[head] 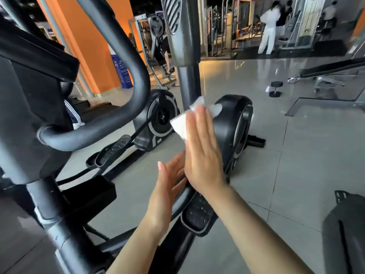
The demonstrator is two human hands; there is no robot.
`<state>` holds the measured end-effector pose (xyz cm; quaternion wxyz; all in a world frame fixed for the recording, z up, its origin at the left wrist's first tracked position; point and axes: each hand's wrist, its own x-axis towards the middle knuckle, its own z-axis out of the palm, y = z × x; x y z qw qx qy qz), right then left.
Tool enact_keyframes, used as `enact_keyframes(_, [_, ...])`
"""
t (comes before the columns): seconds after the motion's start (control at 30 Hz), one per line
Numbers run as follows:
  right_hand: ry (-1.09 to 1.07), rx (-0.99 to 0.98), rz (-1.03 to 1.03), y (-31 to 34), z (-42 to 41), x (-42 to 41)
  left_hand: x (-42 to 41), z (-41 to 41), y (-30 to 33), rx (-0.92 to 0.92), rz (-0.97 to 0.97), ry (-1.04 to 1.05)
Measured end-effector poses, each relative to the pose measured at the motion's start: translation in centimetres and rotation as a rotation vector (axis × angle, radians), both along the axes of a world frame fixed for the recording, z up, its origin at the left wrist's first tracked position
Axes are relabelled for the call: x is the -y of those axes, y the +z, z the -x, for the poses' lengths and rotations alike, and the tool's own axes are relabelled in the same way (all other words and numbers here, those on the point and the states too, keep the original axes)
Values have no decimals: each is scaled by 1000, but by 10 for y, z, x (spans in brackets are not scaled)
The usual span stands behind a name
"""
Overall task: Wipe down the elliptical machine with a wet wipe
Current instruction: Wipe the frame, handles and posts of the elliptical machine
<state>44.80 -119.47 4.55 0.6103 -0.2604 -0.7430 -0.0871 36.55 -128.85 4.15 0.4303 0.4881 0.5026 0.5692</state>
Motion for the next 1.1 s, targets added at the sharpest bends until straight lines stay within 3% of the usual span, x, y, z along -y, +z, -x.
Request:
enact_keyframes(0.1, [-24, 38, 94, -58, -5, 23, 2, 1, 0, -8, 10, -19])
enact_keyframes(0.17, [-5, 55, 105, -61, -11, 24, 3, -1, -3, -27, 23, -28])
enact_keyframes(0.27, [99, 22, 99, -5, -12, 12, 4, -6, -12, -64, 23, 8])
enact_keyframes(0.43, [175, 17, -128, 65, -7, -15, 2, -7, -10, -93, 85, 5])
enact_keyframes(0.7, [238, 130, 23, -79, -23, 9, 6, -9, -17, -68, 34, 2])
enact_keyframes(0.83, [283, 183, 5, -69, -34, 4, 7, -5, -20, 9, 66, 68])
enact_keyframes(1.0, [144, 316, -339, -9, -55, -36, 30, 4, -35, -239, 66, 210])
enact_keyframes(1.1, [70, 475, -472, -11, -69, -56, 46, 22, -51, -600, 78, 272])
